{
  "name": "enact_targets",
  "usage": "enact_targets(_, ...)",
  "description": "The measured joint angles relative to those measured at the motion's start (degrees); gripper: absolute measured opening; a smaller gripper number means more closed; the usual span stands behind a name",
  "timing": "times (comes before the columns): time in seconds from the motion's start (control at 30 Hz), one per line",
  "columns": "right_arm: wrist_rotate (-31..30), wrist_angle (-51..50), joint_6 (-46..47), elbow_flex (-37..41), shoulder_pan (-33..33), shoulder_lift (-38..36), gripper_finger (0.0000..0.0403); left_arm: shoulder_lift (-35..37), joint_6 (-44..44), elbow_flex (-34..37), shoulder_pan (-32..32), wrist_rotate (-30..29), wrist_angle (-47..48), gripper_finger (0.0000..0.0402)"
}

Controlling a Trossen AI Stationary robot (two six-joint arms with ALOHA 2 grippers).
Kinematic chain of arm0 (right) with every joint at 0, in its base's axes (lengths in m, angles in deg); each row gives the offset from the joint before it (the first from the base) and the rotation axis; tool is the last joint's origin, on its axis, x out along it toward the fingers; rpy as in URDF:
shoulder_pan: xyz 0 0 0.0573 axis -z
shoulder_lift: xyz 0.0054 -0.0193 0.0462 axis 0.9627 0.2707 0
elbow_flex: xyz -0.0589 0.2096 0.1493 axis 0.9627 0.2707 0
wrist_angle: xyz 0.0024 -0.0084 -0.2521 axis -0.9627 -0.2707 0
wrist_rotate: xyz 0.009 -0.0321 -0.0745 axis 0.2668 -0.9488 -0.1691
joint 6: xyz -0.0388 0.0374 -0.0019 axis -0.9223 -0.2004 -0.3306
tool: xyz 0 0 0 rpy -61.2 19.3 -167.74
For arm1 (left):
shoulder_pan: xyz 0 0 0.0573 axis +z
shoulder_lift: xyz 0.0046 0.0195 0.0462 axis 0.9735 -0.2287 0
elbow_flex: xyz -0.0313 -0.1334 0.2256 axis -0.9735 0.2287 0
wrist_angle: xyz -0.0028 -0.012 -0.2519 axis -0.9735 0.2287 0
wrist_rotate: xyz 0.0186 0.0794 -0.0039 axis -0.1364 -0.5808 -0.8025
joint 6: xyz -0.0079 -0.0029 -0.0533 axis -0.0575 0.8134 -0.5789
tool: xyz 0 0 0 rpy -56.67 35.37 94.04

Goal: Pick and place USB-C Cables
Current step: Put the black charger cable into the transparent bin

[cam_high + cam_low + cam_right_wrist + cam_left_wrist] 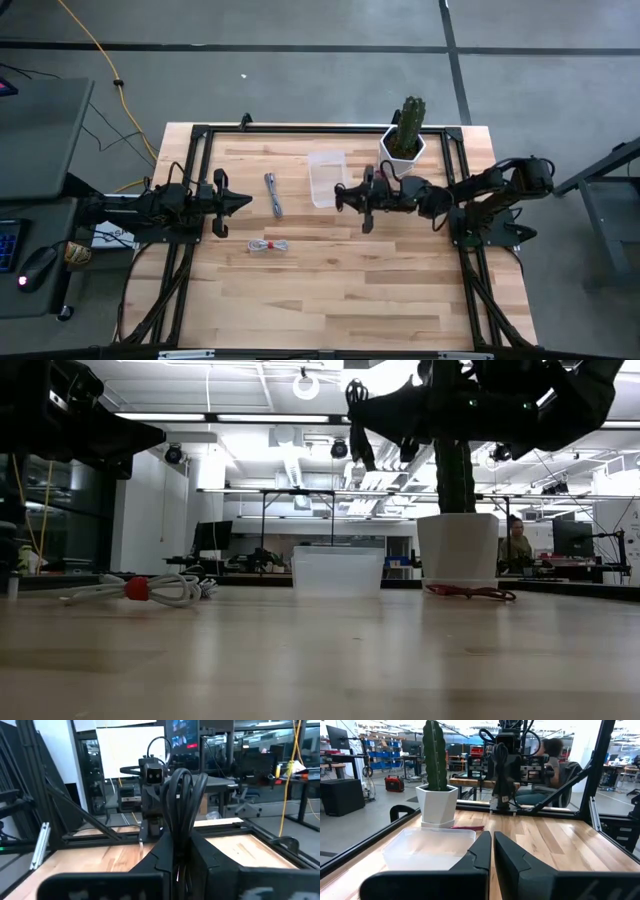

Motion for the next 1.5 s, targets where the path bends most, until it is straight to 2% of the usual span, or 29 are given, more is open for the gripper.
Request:
enact_targets(0.73,0.03,-0.38,0.42,-0.01,-0.17,0.0,0.0012,0.01,0.0,0.0,-0.02,0.0,0.0,0.0003)
enact_targets(0.93,-8.56,-3.16,0.02,-2.04,0.4,0.0,0.0012,0.0,0.02,0.02,0.0,0.02,0.0,0.0003)
enact_targets(1.0,-9.27,-9.66,0.02,-5.98,1.27,0.0,0.0012,0.0,0.0,0.02,-0.02,0.0,0.0,0.0003)
enact_targets(1.1,-10.18,-29.54,-0.8,-16.07,2.59,0.21,0.0012,0.01,0.0,0.01,-0.01,0.01,0.01,0.0003)
enact_targets(1.23,-18.09,-55.83,-1.39,-31.22,4.15,3.52,0.0012,0.0,0.02,0.0,0.0,0.02,0.0,0.0003)
enact_targets(1.3,-19.55,-65.83,-1.04,-37.84,5.44,6.03,0.0012,0.0,0.02,0.02,0.0,0.0,0.0,0.0003)
enact_targets(1.5,-16.75,-84.02,3.3,-51.64,9.68,15.53,0.0011,0.0,0.0,0.02,0.0,0.02,0.0,0.0003)
